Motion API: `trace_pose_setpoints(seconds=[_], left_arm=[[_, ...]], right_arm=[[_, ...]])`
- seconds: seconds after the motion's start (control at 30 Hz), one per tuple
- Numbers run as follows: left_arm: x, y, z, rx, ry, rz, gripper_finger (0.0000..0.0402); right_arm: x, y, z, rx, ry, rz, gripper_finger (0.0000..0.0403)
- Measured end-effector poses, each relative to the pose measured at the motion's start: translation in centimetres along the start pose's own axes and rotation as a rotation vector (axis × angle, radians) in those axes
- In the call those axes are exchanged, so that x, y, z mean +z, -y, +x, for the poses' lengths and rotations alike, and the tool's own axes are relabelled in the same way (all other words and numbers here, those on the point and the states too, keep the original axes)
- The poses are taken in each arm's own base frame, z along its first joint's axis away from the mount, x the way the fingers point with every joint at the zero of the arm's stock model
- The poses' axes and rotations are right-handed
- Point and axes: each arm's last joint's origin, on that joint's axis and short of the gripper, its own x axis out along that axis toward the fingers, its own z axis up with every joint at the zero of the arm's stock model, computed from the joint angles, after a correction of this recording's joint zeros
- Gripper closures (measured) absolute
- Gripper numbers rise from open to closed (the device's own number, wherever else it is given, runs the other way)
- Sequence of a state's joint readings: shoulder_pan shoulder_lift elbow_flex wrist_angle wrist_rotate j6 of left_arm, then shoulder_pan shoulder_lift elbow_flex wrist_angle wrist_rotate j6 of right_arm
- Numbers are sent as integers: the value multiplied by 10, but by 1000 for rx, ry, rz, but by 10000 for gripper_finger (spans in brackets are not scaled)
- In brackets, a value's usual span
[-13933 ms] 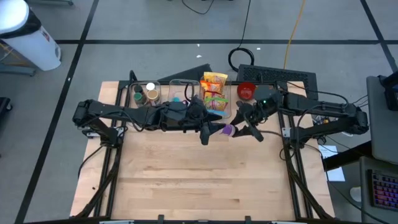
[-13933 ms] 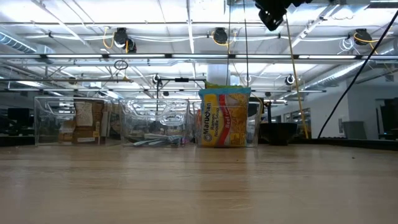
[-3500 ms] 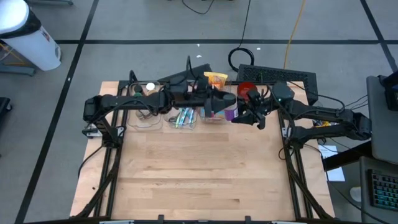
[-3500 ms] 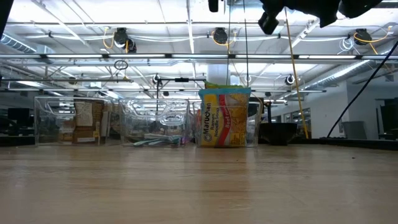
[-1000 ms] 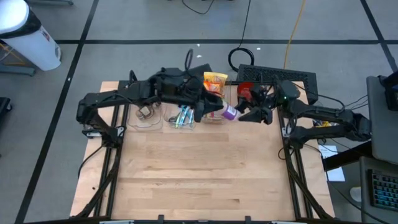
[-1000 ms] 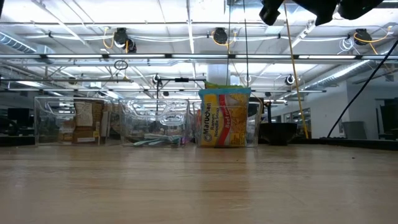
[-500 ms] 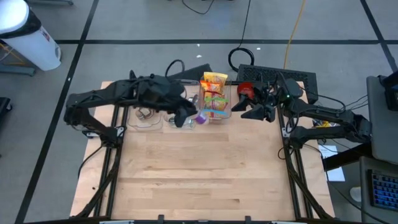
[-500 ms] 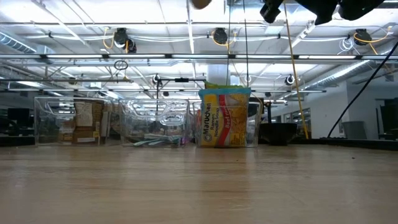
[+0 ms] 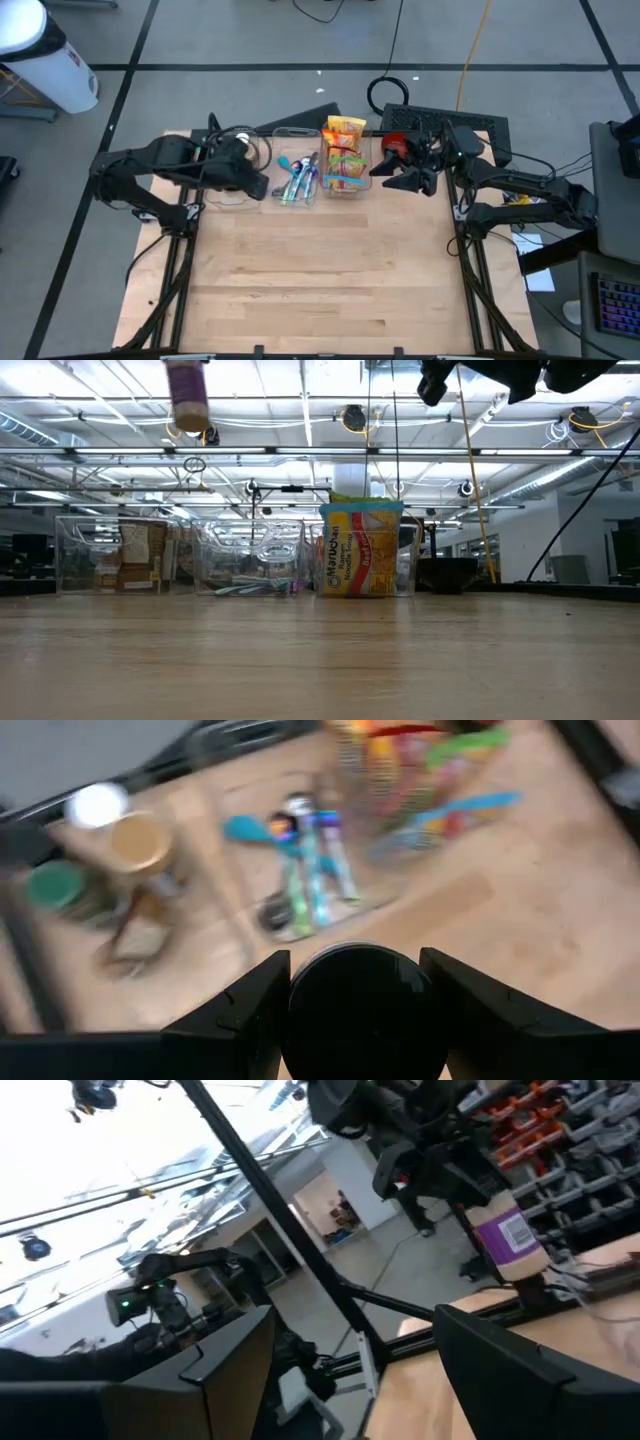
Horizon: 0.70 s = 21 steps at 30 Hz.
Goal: Pick & Place Food Item
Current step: Put the purple spice bottle into the left transparent bin
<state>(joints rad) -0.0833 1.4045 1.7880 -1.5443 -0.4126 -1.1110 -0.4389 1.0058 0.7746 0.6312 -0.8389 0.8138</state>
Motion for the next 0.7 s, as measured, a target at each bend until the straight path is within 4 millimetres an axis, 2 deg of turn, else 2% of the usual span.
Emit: trace_pose_setpoints(seconds=[0.2,0.43,0.7], left_arm=[[-16,-12,5,70,47,-117,195],[-38,-28,36,208,69,-315,195],[-51,-35,71,353,114,-405,195]], right_arm=[[-5,7,0,-72,-21,12,138],[-6,8,0,-95,-16,13,138],[-5,9,0,-135,23,36,138]])
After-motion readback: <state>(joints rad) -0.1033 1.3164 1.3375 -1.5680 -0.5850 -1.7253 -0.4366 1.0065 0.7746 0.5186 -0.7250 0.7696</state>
